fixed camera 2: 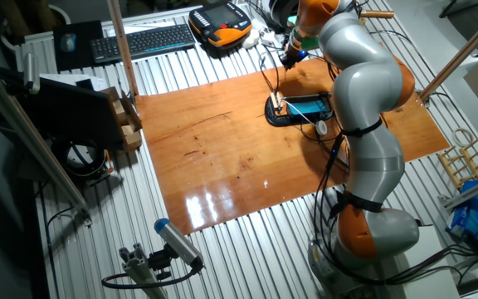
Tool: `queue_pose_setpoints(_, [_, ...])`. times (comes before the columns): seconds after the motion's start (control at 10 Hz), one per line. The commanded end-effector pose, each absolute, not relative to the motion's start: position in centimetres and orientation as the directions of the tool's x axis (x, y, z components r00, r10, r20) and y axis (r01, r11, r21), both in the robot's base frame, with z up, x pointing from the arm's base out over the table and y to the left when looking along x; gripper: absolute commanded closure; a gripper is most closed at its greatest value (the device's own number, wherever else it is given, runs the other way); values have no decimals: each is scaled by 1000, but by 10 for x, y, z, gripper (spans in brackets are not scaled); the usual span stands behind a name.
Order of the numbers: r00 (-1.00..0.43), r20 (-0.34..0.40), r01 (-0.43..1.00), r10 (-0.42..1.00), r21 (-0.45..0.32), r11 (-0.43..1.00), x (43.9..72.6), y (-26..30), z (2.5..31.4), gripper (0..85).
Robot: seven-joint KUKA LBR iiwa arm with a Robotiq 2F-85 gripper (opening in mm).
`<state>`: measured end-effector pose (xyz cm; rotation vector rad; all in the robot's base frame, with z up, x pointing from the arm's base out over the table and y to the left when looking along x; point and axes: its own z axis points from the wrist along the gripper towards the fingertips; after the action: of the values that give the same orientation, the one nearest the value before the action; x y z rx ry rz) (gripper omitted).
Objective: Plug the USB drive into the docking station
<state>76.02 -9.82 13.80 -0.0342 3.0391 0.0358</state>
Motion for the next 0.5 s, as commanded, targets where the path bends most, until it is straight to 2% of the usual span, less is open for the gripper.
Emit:
queue_pose_setpoints(0.0, [-995, -99, -24, -21, 21, 1000, 759, -97, 142, 850])
queue_pose_setpoints(0.4, [-996, -92, -11, -10, 16, 1000, 758, -84, 158, 850])
